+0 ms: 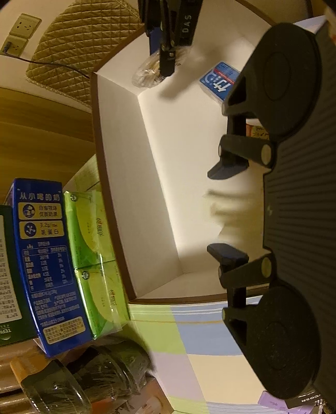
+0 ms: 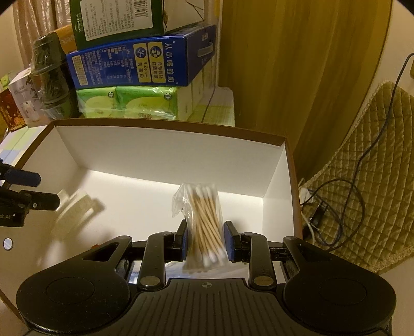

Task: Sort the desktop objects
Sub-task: 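Carry the clip and swab bag into the cardboard box and release them, then withdraw both tools from the box back toward the remaining items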

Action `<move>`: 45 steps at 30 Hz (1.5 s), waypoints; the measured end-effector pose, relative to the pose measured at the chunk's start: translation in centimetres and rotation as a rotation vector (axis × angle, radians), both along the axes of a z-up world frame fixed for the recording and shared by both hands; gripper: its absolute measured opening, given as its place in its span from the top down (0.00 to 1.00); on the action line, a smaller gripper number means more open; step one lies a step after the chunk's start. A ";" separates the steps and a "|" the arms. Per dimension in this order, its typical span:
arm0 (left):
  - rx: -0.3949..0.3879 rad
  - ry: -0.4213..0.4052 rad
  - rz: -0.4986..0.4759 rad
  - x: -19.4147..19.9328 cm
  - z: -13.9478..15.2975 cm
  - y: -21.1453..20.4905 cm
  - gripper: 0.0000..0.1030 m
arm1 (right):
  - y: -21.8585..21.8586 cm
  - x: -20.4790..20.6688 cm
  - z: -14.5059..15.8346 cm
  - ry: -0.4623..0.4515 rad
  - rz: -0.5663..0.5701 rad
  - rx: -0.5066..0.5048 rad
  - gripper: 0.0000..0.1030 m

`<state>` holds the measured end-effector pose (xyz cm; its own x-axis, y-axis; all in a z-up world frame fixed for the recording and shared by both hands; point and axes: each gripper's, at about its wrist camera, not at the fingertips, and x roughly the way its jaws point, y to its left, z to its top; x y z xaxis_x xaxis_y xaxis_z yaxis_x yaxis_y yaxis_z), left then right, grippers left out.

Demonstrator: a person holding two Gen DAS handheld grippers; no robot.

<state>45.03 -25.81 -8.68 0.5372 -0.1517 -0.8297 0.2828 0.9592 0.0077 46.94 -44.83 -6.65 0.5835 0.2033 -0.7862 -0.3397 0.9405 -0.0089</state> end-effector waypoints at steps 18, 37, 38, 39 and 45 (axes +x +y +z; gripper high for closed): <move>-0.018 -0.035 0.006 -0.8 1.5 0.9 0.36 | 0.2 -0.7 0.5 -0.133 0.009 -0.029 0.35; -0.042 -0.081 0.012 -6.0 5.3 3.0 0.16 | -0.3 -8.1 4.4 -0.118 0.002 0.088 0.02; -0.043 -0.085 0.011 -6.5 5.5 3.1 0.16 | -0.2 -8.6 4.5 -0.119 -0.001 0.092 0.02; -0.043 -0.087 0.011 -6.8 5.7 3.2 0.16 | -0.2 -8.9 4.6 -0.120 -0.003 0.097 0.02; -0.047 -0.081 0.028 -9.2 6.4 4.1 0.12 | 0.1 -11.0 5.2 -0.110 -0.014 0.123 0.02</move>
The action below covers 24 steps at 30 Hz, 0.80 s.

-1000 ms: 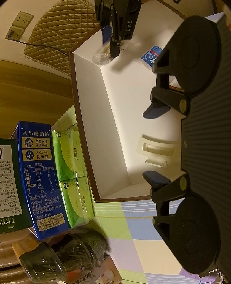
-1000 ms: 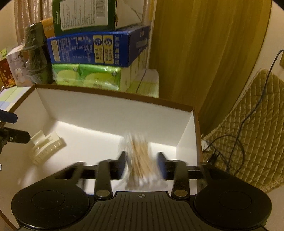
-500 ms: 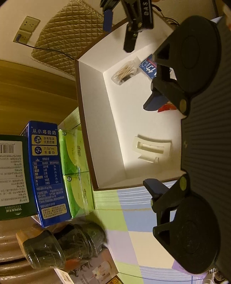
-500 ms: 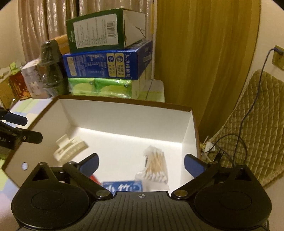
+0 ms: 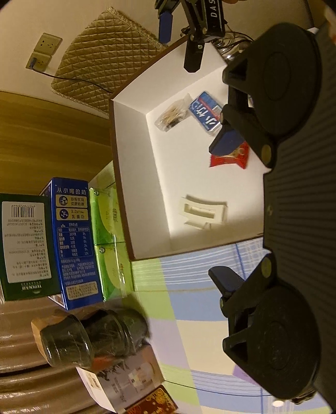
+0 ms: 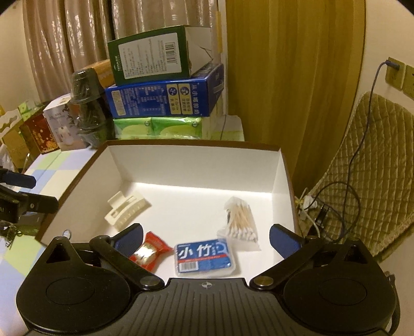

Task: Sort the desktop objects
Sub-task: 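Withdraw both tools from the box back toward the remaining items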

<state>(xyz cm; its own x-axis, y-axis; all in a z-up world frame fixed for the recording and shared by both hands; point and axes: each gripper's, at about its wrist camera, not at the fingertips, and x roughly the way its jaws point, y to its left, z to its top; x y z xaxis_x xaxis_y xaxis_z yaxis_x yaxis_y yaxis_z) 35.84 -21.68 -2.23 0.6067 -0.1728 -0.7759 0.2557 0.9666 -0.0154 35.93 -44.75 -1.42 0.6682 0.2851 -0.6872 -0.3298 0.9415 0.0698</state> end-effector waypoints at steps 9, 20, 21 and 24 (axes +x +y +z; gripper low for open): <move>-0.008 0.006 0.024 -3.1 0.5 1.6 0.12 | 0.8 -2.9 0.9 -0.002 -0.007 0.006 0.02; -0.022 0.005 0.032 -7.2 1.0 3.6 0.12 | 2.6 -6.9 1.6 0.010 -0.019 0.023 0.02; -0.024 0.004 0.032 -7.5 1.0 3.9 0.12 | 2.8 -7.3 1.7 0.010 -0.020 0.025 0.02; -0.028 0.002 0.036 -8.7 1.3 4.9 0.12 | 3.6 -8.4 1.8 0.015 -0.021 0.028 0.02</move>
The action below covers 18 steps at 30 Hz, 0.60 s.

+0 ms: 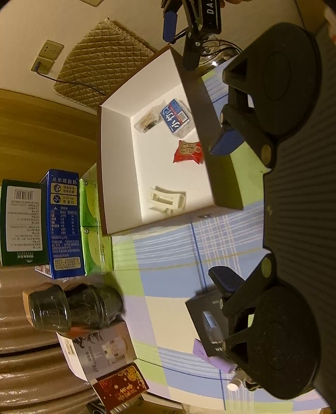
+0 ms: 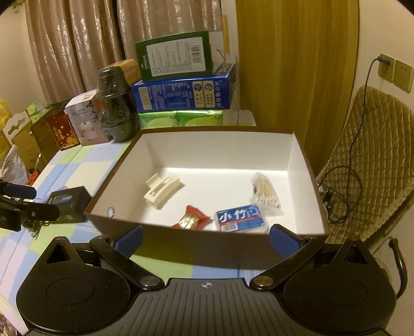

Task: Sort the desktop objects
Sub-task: 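Withdraw both tools from the box back toward the remaining items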

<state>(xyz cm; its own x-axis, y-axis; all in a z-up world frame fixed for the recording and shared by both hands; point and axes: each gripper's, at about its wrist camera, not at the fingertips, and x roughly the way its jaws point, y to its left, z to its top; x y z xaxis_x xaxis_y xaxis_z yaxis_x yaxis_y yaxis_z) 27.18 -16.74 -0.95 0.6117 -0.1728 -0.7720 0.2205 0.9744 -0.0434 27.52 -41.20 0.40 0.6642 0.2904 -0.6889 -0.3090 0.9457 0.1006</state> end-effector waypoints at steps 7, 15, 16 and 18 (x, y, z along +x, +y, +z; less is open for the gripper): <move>-0.005 0.009 0.010 -2.6 0.2 2.7 0.12 | 2.3 -2.6 -0.1 0.017 0.010 0.004 0.02; -0.001 0.025 0.034 -5.2 0.2 6.3 0.12 | 5.9 -5.5 -0.5 0.048 0.046 0.024 0.02; -0.001 0.025 0.038 -5.6 0.2 6.8 0.12 | 6.4 -5.8 -0.6 0.052 0.054 0.027 0.02; 0.002 0.027 0.044 -6.2 0.2 7.8 0.12 | 7.6 -6.4 -0.9 0.061 0.071 0.032 0.02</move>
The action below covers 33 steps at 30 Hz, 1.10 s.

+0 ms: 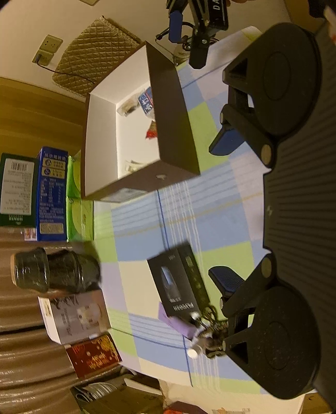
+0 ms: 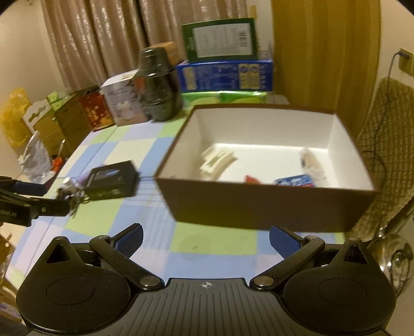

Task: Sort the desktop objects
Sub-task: 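Withdraw both tools from the box back toward the remaining items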

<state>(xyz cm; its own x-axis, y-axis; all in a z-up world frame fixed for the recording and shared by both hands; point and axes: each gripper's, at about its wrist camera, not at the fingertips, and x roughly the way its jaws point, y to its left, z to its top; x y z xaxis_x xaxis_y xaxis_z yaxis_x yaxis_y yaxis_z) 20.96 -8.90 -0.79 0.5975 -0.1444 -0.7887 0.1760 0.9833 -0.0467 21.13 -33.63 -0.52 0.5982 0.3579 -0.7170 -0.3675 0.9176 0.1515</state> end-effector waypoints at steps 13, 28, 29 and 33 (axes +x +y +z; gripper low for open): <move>-0.013 0.009 0.051 -3.5 -0.2 6.2 0.12 | 7.6 -2.9 -1.4 0.035 0.119 0.016 0.02; -0.005 0.022 0.167 -5.1 -1.0 13.5 0.12 | 14.4 -3.0 -3.4 0.043 0.172 0.025 0.02; -0.005 0.023 0.175 -5.2 -1.1 13.8 0.12 | 14.7 -2.8 -3.5 0.046 0.173 0.025 0.02; -0.008 0.028 0.207 -5.2 -1.6 15.5 0.12 | 16.0 -2.3 -4.1 0.057 0.184 0.033 0.02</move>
<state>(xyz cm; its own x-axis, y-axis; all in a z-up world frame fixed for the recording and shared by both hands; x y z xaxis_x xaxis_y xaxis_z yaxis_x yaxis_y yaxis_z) 15.77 6.56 -2.35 0.5928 -0.0272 -0.8049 -0.0312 0.9979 -0.0567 18.87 -17.61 -4.66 0.4796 0.4812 -0.7338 -0.5184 0.8301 0.2055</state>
